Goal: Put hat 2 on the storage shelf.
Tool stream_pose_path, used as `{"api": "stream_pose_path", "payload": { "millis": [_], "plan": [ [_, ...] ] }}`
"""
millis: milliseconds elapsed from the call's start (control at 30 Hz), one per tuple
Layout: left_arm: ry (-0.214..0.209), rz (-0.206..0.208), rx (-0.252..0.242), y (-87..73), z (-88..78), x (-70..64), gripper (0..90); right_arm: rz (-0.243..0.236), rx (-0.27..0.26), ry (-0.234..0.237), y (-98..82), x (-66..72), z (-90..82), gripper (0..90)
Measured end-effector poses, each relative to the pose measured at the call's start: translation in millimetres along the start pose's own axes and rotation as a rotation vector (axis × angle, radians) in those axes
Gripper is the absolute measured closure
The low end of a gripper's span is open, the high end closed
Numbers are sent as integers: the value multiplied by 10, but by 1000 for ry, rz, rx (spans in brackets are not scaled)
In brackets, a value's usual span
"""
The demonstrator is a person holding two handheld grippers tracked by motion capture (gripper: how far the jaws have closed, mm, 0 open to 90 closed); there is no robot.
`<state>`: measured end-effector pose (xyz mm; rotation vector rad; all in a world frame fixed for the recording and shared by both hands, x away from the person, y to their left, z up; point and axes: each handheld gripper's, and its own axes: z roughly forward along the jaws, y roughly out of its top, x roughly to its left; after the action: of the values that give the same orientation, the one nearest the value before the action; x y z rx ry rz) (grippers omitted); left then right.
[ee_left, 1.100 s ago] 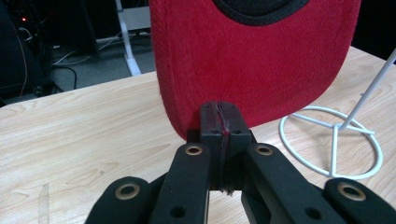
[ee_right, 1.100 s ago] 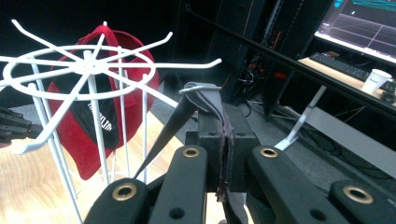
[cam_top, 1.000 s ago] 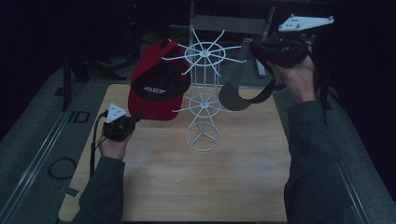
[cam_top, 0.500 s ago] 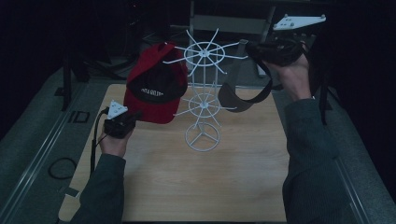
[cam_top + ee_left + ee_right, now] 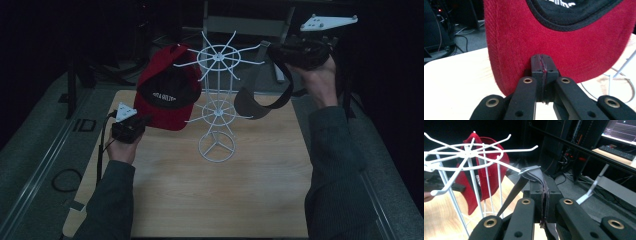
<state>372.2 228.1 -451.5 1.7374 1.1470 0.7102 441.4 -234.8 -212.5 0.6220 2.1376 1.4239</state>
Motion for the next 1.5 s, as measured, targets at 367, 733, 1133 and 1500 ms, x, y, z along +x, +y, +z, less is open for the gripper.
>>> {"api": "stream_pose_path", "payload": {
  "millis": [367, 733, 1133, 1500],
  "plan": [
    [10, -36, 18, 46, 145, 87, 900, 9, -50, 93, 29, -69, 6, 873],
    [7, -34, 30, 82, 196, 97, 900, 39, -11, 158, -28, -182, 97, 871],
    [-3, -9, 32, 111, 208, 37, 900, 36, 49, 79, -209, -174, 136, 444],
    [-17, 20, 2, 125, 50, -54, 896, 28, 88, -47, -453, -242, -28, 211]
  ]
}}
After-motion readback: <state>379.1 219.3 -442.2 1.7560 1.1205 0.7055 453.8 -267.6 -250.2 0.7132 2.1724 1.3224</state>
